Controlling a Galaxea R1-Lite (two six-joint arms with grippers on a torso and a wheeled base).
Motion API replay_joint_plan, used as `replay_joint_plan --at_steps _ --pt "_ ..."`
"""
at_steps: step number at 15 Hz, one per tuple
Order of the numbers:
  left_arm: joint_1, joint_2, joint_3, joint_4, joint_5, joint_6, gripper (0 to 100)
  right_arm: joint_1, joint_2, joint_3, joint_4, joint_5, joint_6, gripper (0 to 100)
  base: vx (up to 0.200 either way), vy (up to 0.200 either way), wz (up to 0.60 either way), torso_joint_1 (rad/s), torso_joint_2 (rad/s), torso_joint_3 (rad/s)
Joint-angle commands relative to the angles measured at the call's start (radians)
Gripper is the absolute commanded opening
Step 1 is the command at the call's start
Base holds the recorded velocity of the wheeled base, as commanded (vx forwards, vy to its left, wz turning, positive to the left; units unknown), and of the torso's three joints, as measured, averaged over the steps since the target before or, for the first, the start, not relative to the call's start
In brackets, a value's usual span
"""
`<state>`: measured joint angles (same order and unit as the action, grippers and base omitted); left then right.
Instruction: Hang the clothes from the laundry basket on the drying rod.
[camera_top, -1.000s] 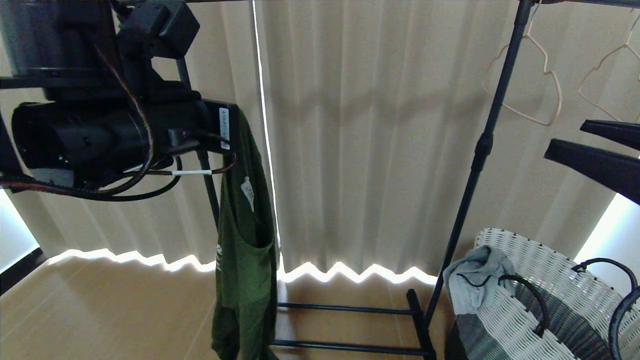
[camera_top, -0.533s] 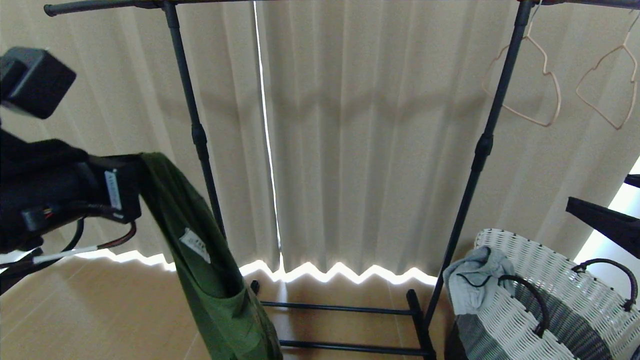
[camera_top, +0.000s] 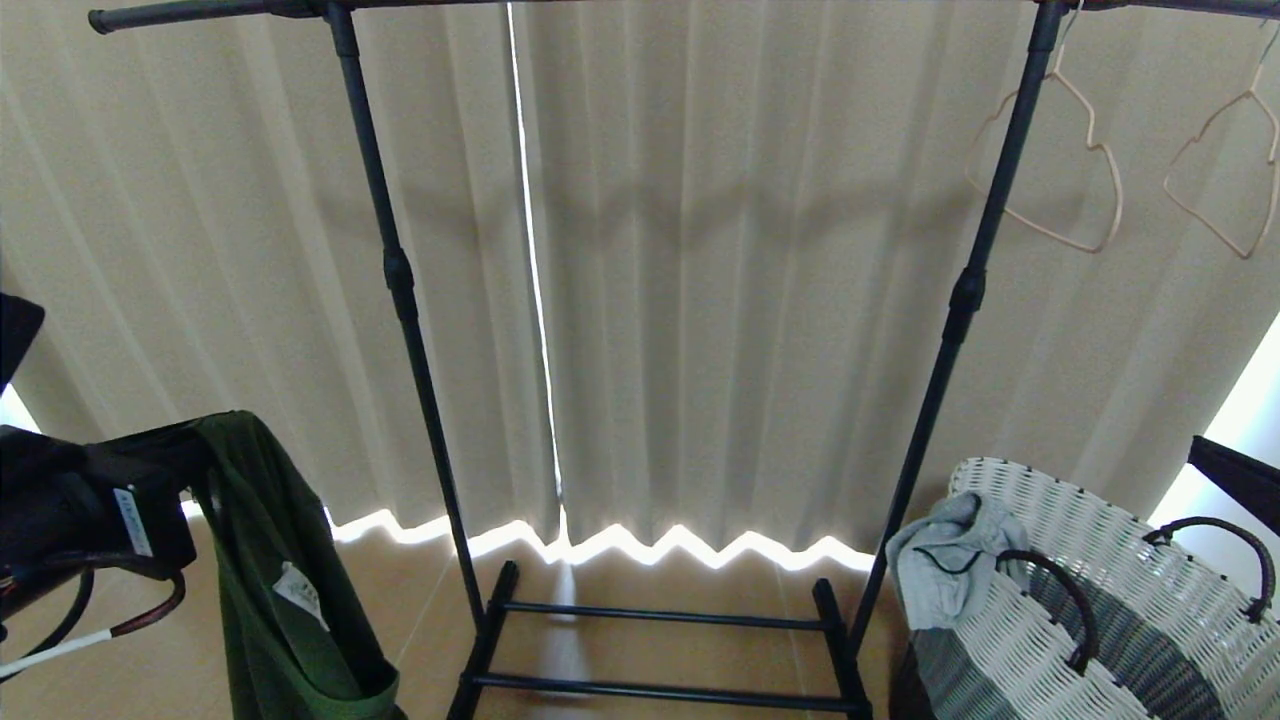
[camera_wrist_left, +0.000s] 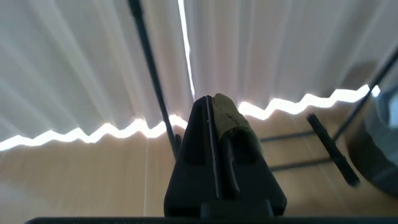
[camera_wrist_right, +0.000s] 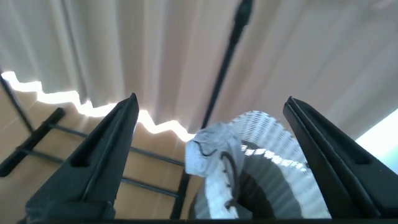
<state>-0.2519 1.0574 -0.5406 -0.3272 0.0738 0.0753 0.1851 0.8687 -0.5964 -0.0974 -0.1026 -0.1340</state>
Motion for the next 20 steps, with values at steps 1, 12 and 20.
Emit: replay_joint_plan --at_steps 1,12,20 --pt "0.048 -0.007 0.088 -0.072 0.000 -0.009 0 -0.029 -0.042 0.018 -0.001 0.000 -0.004 100 0.000 0.000 0.00 0.000 0.00 0.000" --pt "0.046 -0.209 0.176 -0.099 -0.031 0.080 0 -0.047 -0.054 0.059 -0.005 0.026 0.005 100 0.000 0.000 0.00 0.000 0.00 0.000" --pt "0.045 -0.211 0.188 -0.101 -0.117 0.070 0 -0.073 -0.063 0.058 -0.004 0.027 0.004 100 0.000 0.000 0.00 0.001 -0.01 -0.003"
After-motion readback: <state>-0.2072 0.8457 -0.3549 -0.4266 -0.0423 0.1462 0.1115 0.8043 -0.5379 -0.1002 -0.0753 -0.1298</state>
